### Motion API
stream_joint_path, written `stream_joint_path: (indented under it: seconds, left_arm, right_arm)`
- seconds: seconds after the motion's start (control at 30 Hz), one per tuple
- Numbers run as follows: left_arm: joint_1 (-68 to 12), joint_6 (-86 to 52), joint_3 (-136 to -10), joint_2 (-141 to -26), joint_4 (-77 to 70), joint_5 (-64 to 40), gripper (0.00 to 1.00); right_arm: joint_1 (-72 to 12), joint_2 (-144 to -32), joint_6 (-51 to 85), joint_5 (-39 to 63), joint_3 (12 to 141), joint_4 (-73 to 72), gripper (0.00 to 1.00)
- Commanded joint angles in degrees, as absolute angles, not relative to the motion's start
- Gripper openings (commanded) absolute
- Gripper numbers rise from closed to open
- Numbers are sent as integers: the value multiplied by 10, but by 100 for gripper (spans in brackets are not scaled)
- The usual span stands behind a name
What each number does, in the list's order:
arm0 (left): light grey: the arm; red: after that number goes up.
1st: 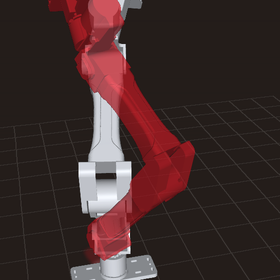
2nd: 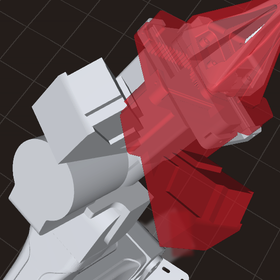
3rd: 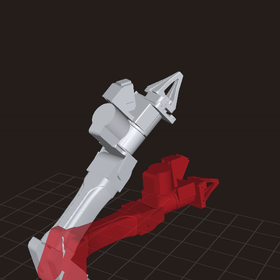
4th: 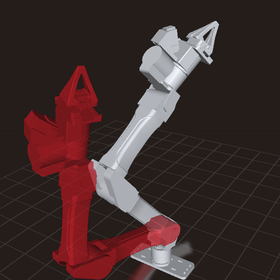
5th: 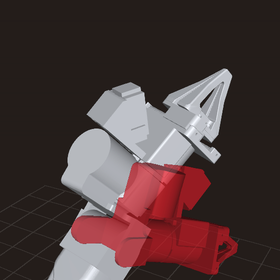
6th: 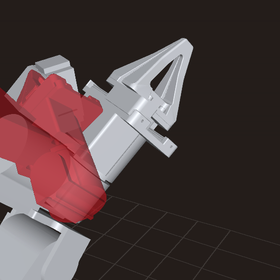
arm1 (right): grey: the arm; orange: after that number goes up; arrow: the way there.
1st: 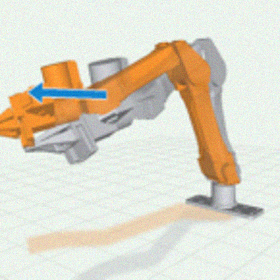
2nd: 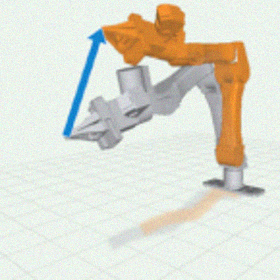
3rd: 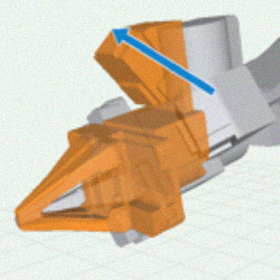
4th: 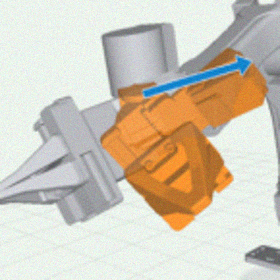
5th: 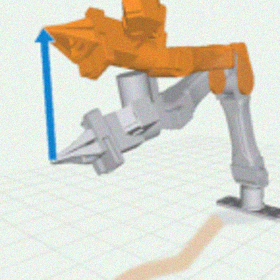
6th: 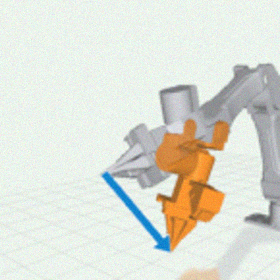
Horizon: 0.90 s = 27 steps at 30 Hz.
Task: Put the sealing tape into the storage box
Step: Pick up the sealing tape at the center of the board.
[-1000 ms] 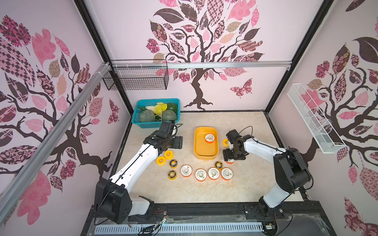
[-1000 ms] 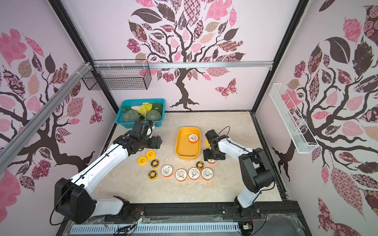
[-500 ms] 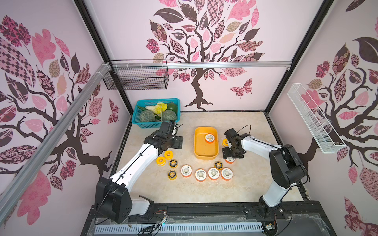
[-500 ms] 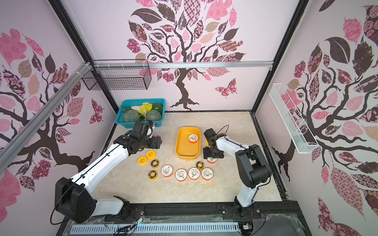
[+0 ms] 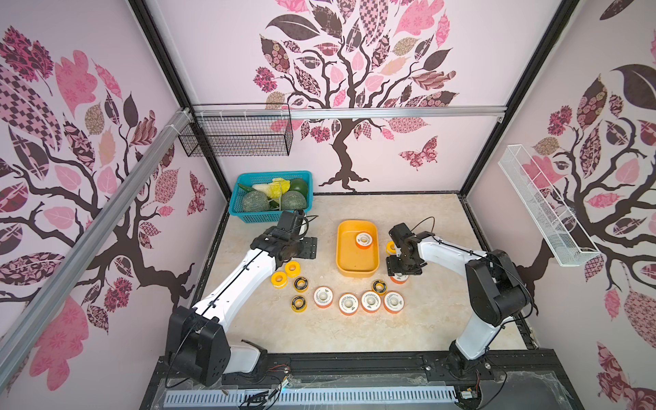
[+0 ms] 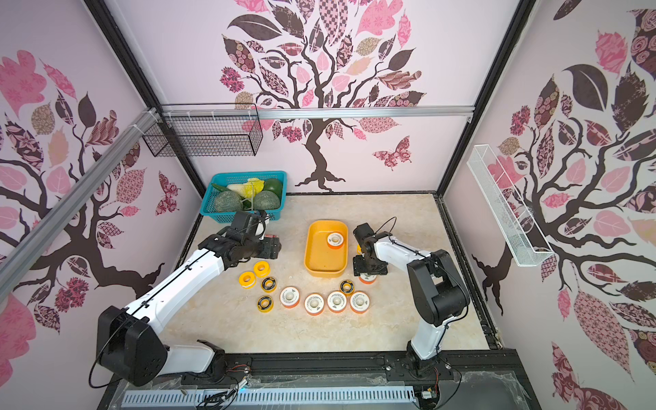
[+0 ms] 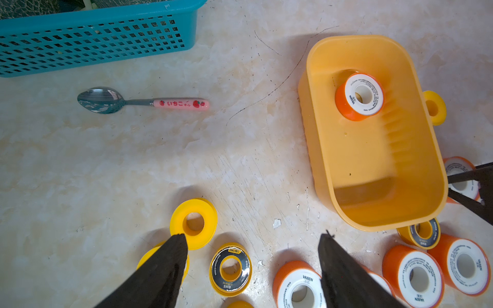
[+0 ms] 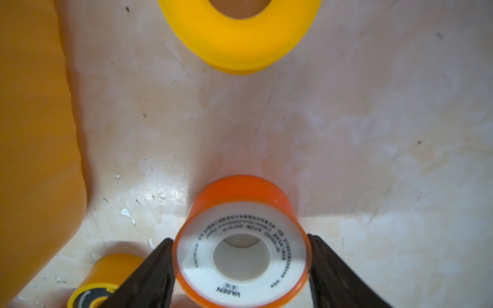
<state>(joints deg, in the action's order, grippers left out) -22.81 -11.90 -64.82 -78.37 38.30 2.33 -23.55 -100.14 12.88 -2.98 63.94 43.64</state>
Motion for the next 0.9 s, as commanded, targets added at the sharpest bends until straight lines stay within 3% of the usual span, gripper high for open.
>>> stream_joint_path:
  seconds: [0.0,0.87]
  left_arm:
    - [-227,-112,-661,-785,382,26,82]
    - [-227,-110,-660,-783,383,31,82]
  right_arm:
    - [-239,-1020,134,-37,650,440,76]
    - [-238,-1004,131,-41,658,455,73]
